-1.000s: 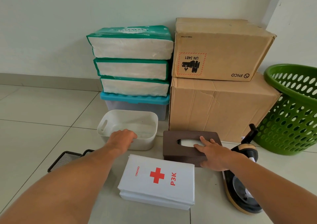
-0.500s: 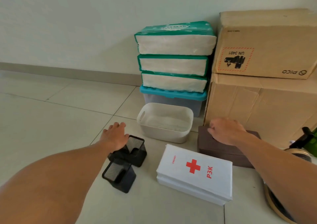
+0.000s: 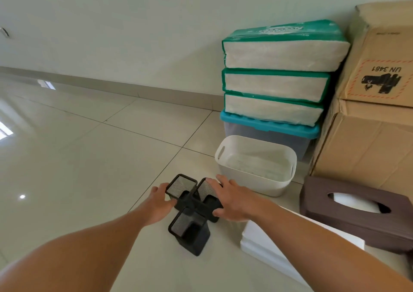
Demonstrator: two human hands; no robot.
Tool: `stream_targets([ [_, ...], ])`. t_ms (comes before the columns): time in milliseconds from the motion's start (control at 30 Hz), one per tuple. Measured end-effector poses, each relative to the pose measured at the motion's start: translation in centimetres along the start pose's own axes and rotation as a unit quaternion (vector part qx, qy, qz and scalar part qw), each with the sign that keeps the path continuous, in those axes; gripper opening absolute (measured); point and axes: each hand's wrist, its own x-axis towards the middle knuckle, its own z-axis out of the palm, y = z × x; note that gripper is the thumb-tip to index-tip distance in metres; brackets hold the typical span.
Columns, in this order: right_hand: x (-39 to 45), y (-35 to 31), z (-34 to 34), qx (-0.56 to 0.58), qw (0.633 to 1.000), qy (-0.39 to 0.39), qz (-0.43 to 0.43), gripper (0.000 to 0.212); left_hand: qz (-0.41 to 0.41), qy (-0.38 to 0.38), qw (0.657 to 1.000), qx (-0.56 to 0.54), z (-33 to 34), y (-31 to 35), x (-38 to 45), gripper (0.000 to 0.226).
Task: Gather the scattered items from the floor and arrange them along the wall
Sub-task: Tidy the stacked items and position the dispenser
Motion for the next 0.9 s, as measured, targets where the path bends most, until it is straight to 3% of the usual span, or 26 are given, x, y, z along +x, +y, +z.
stream_targets([
  [167, 1.3, -0.2, 0.7, 0.032, 0.998, 0.049, -0.002, 0.095, 0.044, 0.013, 0.998, -0.041, 1.0, 1.6, 0.5, 0.088],
  [367, 1.5, 0.3, -0.2, 0.104, 0.988, 0.117, 0.014, 0.095, 0.029, 0.025, 0.996, -0.082, 1.1, 1.6, 2.1, 0.103],
  [500, 0.0, 3.4, -3.6, 0.313, 0.934, 0.170, 0.014, 0.081, 0.027, 0.002, 0.995, -0.095, 1.3, 1.6, 2.5, 0.110],
  [600, -1.4, 6.6, -6.2, 0.388, 0.888, 0.246, 0.033, 0.072, 0.028, 0.006, 0.997, -0.074, 1.7, 2.2, 2.7, 0.107],
  [767, -3.3, 11.8, -9.1, 0.472, 0.803, 0.354, 0.079, 0.071, 0.034, 0.127, 0.989, -0.064, 1.0, 4.6, 2.6, 0.096],
  [900, -4.3, 14.1, -9.4, 0.431, 0.813, 0.374, 0.114, 0.076, 0.105, 0.245, 0.953, -0.143, -1.4, 9.5, 2.8, 0.103],
])
